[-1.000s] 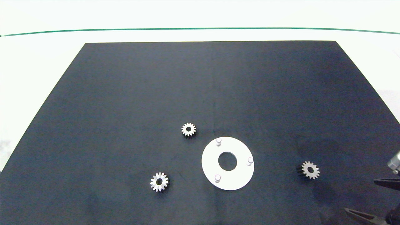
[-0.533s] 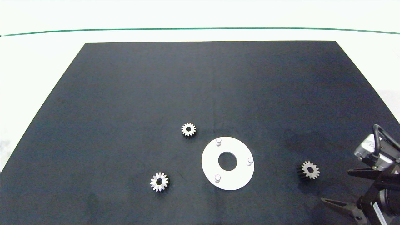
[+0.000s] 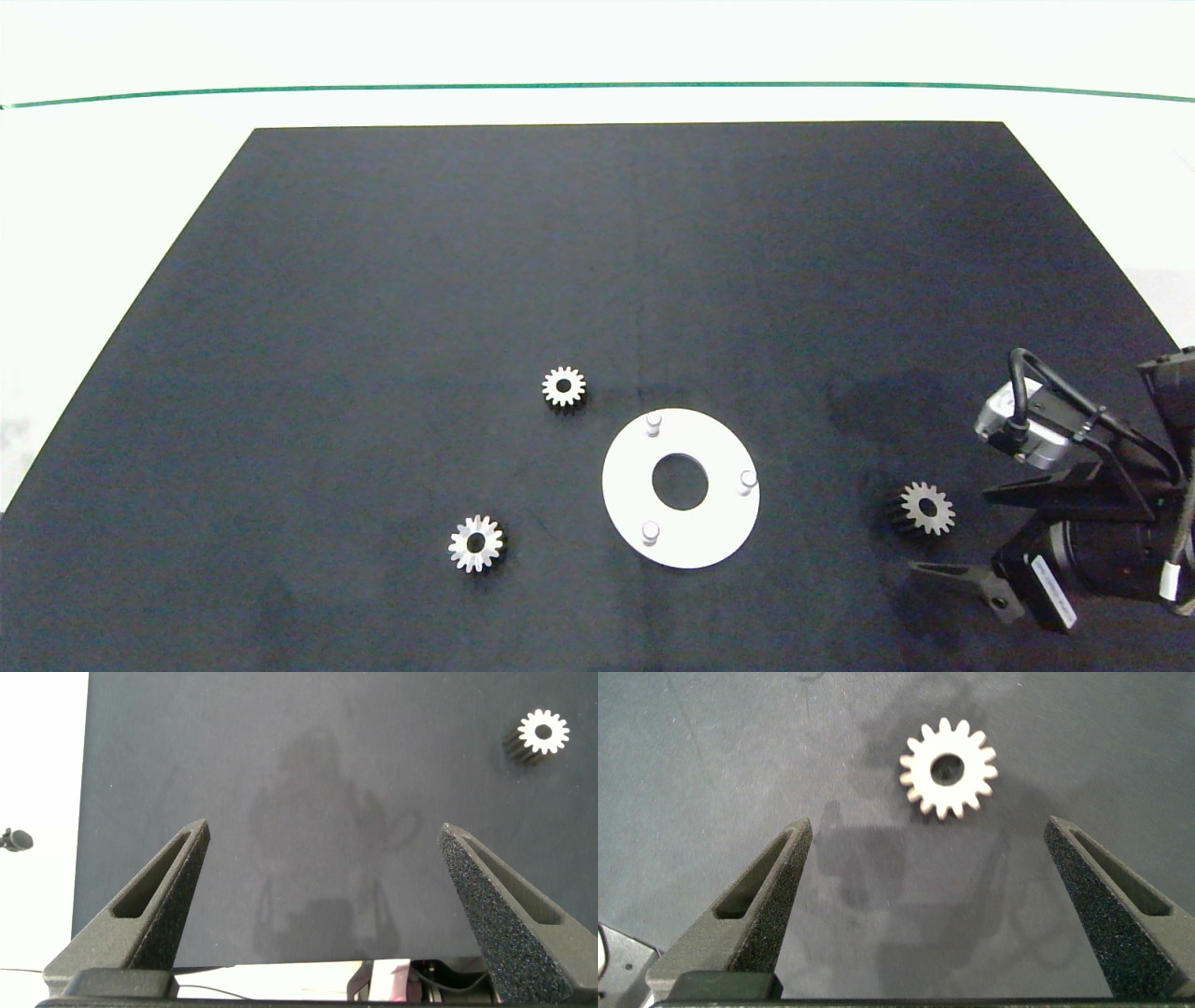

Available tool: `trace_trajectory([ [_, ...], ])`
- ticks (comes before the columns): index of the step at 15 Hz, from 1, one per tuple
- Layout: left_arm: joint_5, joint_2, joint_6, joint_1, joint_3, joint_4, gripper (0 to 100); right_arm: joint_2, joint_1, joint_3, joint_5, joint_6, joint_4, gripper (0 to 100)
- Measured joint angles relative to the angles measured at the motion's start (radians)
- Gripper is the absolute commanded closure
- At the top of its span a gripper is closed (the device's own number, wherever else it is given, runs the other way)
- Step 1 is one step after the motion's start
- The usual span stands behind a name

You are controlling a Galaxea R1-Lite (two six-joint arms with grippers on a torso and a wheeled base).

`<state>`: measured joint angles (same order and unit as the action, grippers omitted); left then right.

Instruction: Install three planetary gears onto the carrier pins

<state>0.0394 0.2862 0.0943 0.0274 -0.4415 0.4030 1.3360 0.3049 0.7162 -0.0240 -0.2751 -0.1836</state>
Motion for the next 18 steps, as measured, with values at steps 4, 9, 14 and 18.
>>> trace_trajectory([
  [4, 0.000, 0.000, 0.000, 0.000, 0.000, 0.000, 0, 0.061, 0.004, 0.007, 0.004, 0.003, 0.061, 0],
  [9, -0.001, 0.000, 0.000, 0.000, 0.000, 0.000, 0, 0.100, 0.005, 0.010, 0.011, 0.003, 0.080, 11],
  [14, -0.002, 0.000, 0.000, 0.001, -0.001, 0.000, 0, 0.109, 0.005, 0.011, 0.011, 0.006, 0.095, 20],
  [18, -0.001, 0.000, 0.000, 0.001, -0.002, 0.000, 0, 0.116, 0.004, 0.011, 0.021, 0.010, 0.116, 29],
])
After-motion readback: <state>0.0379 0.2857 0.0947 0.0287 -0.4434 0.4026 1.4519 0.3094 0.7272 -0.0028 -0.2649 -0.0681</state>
